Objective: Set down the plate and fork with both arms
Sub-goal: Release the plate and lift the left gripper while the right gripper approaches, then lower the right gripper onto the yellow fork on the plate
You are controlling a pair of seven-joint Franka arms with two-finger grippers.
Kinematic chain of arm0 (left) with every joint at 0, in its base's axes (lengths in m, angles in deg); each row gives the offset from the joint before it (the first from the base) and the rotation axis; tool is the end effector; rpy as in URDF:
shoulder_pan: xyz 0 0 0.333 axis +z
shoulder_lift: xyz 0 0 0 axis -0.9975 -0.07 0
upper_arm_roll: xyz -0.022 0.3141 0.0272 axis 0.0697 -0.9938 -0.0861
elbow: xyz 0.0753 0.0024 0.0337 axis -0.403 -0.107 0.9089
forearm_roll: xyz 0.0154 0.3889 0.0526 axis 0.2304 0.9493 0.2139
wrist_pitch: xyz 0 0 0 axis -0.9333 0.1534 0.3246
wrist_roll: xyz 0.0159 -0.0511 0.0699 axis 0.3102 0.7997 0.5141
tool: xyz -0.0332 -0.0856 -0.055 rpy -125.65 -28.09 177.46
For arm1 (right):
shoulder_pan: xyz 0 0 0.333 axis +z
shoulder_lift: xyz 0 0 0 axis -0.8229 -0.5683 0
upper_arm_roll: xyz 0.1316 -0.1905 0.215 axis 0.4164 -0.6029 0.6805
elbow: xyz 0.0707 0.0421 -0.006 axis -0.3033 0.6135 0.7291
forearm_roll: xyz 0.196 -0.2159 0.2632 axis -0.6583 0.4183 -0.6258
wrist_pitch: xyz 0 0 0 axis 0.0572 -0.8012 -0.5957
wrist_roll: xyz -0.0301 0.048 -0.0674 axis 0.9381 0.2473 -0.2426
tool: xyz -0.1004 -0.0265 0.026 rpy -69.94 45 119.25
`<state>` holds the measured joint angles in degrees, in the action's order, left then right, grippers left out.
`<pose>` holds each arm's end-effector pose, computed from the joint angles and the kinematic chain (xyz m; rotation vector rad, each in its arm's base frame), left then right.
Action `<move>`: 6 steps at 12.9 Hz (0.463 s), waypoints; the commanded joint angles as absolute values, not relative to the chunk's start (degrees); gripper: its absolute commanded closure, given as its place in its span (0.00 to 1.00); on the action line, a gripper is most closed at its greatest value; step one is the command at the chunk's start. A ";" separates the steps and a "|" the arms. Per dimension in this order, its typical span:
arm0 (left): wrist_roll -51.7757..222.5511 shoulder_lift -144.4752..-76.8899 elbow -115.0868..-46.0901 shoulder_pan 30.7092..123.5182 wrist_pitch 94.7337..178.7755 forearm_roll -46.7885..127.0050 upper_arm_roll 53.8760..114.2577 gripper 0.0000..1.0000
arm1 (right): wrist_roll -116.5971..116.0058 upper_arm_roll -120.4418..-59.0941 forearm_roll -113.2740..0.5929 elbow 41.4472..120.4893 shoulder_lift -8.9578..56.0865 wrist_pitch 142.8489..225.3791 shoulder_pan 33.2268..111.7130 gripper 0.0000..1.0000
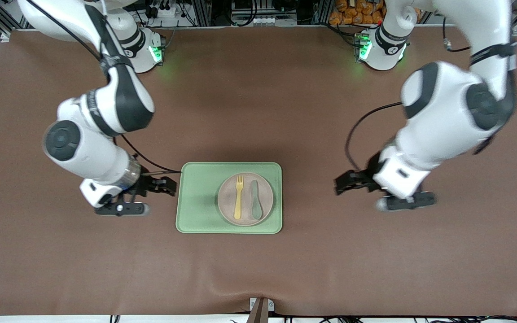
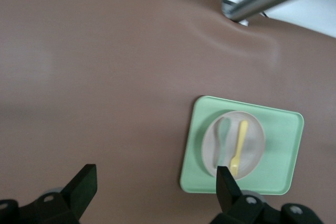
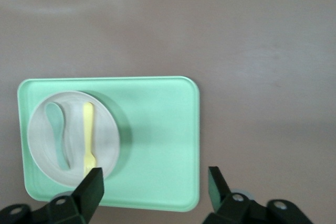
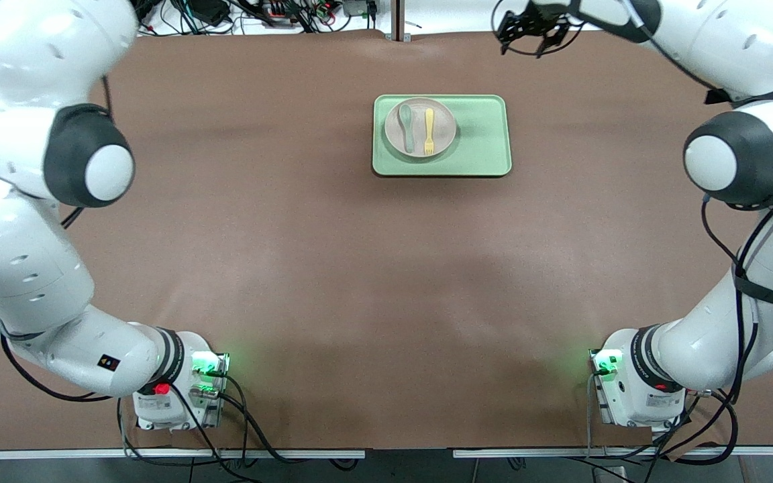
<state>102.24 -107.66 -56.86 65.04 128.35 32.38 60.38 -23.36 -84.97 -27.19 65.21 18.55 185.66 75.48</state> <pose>0.6607 -0.2179 0.5319 2.8327 0.2755 0.1204 0.6653 0.2446 0.4086 -2.9982 0.0441 -0.0752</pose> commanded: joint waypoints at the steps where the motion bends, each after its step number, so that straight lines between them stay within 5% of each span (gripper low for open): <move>1: 100.83 -102.48 -58.84 69.01 122.88 35.89 60.82 0.00 | -30.35 -85.55 -26.62 62.72 14.35 186.35 79.09 0.14; 6: 100.21 -96.85 -58.84 73.85 115.32 44.09 61.00 0.00 | -32.04 -85.55 -25.12 59.99 7.75 191.43 82.70 0.23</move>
<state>100.36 -99.39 -57.13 71.84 117.39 42.52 60.36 -30.48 -85.06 -26.07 62.82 10.79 189.60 81.73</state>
